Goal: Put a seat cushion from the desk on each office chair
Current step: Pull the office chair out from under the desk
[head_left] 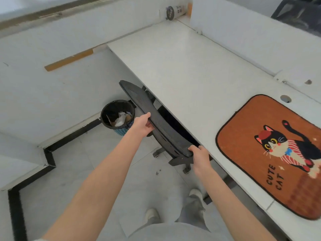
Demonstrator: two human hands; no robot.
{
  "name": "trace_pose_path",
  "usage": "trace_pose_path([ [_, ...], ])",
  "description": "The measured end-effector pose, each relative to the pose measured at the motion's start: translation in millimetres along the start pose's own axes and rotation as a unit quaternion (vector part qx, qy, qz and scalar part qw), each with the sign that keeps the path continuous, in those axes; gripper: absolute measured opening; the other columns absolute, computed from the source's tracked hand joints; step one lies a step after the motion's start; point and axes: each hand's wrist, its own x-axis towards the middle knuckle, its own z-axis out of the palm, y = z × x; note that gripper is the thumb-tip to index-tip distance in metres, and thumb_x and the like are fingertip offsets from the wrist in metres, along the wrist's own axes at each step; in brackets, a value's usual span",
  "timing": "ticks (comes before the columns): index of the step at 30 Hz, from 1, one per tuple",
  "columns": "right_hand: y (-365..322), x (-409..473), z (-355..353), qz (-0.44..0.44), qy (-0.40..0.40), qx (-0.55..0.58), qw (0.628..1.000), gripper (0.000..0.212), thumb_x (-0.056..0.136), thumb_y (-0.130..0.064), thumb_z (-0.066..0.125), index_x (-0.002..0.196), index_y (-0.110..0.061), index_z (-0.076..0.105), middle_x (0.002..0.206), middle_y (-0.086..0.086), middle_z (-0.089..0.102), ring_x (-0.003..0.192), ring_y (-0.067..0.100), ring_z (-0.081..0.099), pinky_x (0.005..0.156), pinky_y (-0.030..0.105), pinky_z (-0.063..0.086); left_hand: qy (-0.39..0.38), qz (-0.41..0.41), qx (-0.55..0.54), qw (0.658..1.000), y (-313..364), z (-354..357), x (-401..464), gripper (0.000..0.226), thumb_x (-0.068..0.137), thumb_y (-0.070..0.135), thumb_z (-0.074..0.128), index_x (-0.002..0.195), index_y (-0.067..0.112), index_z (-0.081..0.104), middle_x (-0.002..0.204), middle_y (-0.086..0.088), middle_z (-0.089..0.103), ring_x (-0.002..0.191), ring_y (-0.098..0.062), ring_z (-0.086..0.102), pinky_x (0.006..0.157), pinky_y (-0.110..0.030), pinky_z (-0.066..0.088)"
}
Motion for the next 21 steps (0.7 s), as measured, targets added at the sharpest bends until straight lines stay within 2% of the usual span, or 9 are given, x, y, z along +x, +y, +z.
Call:
trace_pose_path([
  [2, 3, -7, 4, 0.019, 0.015, 0.081, 0.996, 0.015, 0.074, -0.013, 0.060, 0.079, -0.012, 0.046, 0.081, 0.002, 0.043, 0.072, 0.014, 0.042, 0.067, 0.025, 0.034, -0.006, -0.005, -0.004, 1.000, 1, -11, -3, 0.007, 0.094, 0.009, 0.046, 0.094, 0.003, 0.051, 0.084, -0.011, 0.057, 0.077, -0.020, 0.058, 0.084, -0.037, 0.049],
  [3, 5, -11, 6, 0.036, 0.013, 0.136, 0.990, 0.006, 0.081, -0.005, 0.055, 0.080, -0.008, 0.049, 0.078, 0.005, 0.044, 0.070, 0.015, 0.044, 0.068, 0.024, 0.038, -0.003, -0.007, -0.004, 1.000, 1, -18, -6, 0.007, 0.094, 0.009, 0.046, 0.092, 0.003, 0.051, 0.084, -0.011, 0.057, 0.077, -0.020, 0.058, 0.087, -0.038, 0.049],
  [6, 15, -26, 11, 0.092, -0.008, 0.262, 0.961, 0.032, 0.091, 0.003, 0.040, 0.123, 0.009, 0.042, 0.109, 0.019, 0.055, 0.108, 0.029, 0.057, 0.100, 0.032, 0.043, 0.004, 0.001, 0.003, 1.000, 3, -42, -12, 0.013, 0.095, 0.009, 0.045, 0.106, 0.004, 0.049, 0.084, -0.010, 0.057, 0.076, -0.019, 0.057, 0.085, -0.037, 0.047],
  [10, 33, -40, 28, 0.147, -0.033, 0.261, 0.953, 0.042, 0.094, 0.004, 0.029, 0.135, 0.009, 0.028, 0.137, 0.025, 0.043, 0.126, 0.037, 0.046, 0.101, 0.040, 0.040, 0.022, 0.013, 0.011, 1.000, 7, -83, -18, 0.028, 0.095, 0.011, 0.044, 0.121, 0.001, 0.047, 0.102, -0.011, 0.057, 0.097, -0.022, 0.056, 0.093, -0.039, 0.047],
  [12, 42, -49, 39, 0.175, -0.044, 0.246, 0.952, 0.042, 0.096, 0.003, 0.029, 0.137, 0.005, 0.028, 0.140, 0.022, 0.042, 0.128, 0.037, 0.045, 0.102, 0.042, 0.040, 0.035, 0.017, 0.023, 0.999, 9, -105, -22, 0.029, 0.096, 0.012, 0.044, 0.123, 0.003, 0.048, 0.094, -0.008, 0.058, 0.092, -0.021, 0.057, 0.092, -0.037, 0.048],
  [15, 55, -63, 60, 0.227, -0.069, 0.222, 0.946, 0.038, 0.097, -0.003, 0.029, 0.135, 0.002, 0.031, 0.138, 0.021, 0.044, 0.125, 0.038, 0.047, 0.102, 0.045, 0.040, 0.063, 0.027, 0.022, 0.997, 11, -142, -32, 0.012, 0.095, 0.013, 0.045, 0.094, 0.007, 0.055, 0.077, -0.004, 0.057, 0.071, -0.014, 0.057, 0.064, -0.028, 0.055],
  [17, 65, -74, 73, 0.254, -0.097, 0.201, 0.941, 0.033, 0.097, -0.004, 0.027, 0.127, 0.006, 0.036, 0.133, 0.022, 0.046, 0.125, 0.038, 0.046, 0.105, 0.046, 0.037, 0.085, 0.041, 0.021, 0.995, 13, -165, -42, 0.019, 0.095, 0.013, 0.045, 0.078, 0.010, 0.052, 0.061, -0.002, 0.063, 0.056, -0.011, 0.061, 0.044, -0.021, 0.053],
  [19, 75, -85, 88, 0.269, -0.117, 0.193, 0.936, 0.031, 0.096, -0.002, 0.025, 0.122, 0.009, 0.038, 0.132, 0.023, 0.046, 0.126, 0.039, 0.044, 0.107, 0.047, 0.034, 0.101, 0.057, 0.017, 0.993, 15, -186, -52, 0.022, 0.095, 0.012, 0.044, 0.075, 0.011, 0.052, 0.043, 0.003, 0.063, 0.041, -0.007, 0.061, 0.039, -0.018, 0.050],
  [21, 84, -94, 99, 0.279, -0.135, 0.194, 0.931, 0.033, 0.093, 0.001, 0.023, 0.121, 0.011, 0.038, 0.134, 0.024, 0.044, 0.127, 0.040, 0.043, 0.107, 0.048, 0.034, 0.114, 0.066, 0.019, 0.991, 17, -202, -59, 0.022, 0.095, 0.012, 0.045, 0.075, 0.011, 0.052, 0.050, 0.000, 0.064, 0.046, -0.010, 0.061, 0.038, -0.018, 0.050],
])
